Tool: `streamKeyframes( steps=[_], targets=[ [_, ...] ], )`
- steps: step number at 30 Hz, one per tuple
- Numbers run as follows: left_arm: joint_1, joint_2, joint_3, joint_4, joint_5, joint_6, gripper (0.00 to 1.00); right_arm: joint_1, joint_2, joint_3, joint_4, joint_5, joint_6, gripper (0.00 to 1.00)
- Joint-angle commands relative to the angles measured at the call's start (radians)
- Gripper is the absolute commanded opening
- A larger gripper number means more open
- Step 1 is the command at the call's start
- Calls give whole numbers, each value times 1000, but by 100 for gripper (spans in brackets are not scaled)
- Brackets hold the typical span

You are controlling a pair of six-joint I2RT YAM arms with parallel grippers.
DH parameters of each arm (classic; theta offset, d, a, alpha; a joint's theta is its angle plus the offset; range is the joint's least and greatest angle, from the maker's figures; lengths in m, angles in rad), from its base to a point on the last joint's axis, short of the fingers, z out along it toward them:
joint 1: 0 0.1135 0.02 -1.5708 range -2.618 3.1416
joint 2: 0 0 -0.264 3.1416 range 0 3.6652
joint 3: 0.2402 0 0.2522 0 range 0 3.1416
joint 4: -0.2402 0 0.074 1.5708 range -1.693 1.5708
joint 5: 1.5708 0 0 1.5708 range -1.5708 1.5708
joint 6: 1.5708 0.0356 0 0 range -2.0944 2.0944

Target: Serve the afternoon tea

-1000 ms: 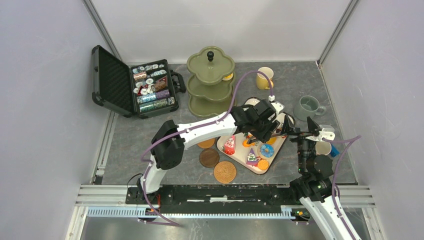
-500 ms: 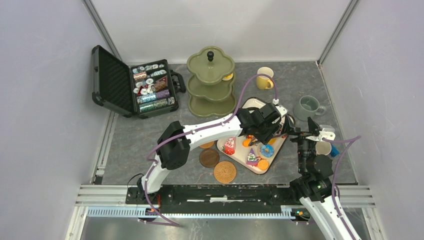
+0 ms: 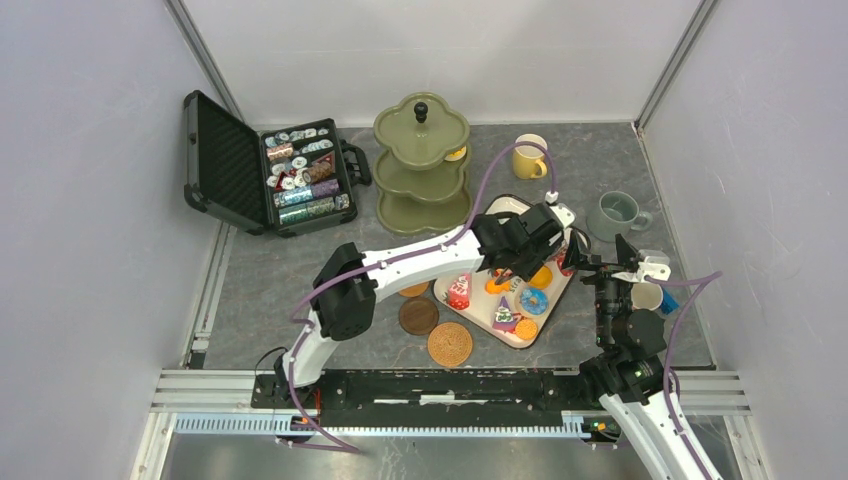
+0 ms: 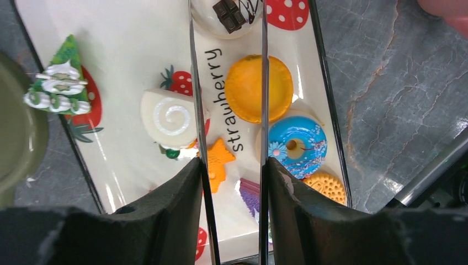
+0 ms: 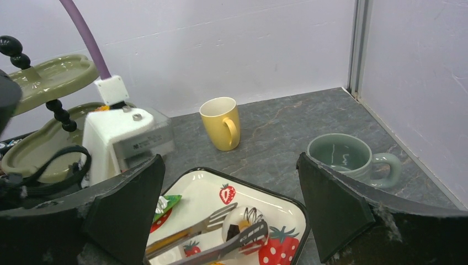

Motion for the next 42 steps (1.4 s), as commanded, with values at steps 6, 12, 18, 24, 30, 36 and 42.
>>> streamKeyframes(
  steps=[6, 12, 18, 24, 30, 36, 42],
  targets=[
    [-3, -224, -1, -4, -131, 90, 40, 4, -4, 1, 20, 19, 2, 98],
    [-2, -369, -131, -42, -225, 79, 40, 3, 6, -2, 24, 24, 2, 98],
    [-2, -550, -290, -89, -299, 37, 40, 4, 29, -6, 30, 26, 9, 98],
    [17, -768, -491, -92, -386, -53, 40, 4, 43, -7, 33, 24, 12, 98],
    [164, -990, -672, -88, -326, -125, 40, 3, 44, -6, 30, 25, 12, 98],
    [349, -1159, -796, -60, -291, -86, 40, 3, 44, -6, 29, 24, 14, 98],
    [449, -1162, -856, 45, -373, 0, 42, 4, 45, -5, 31, 21, 14, 98]
  ],
)
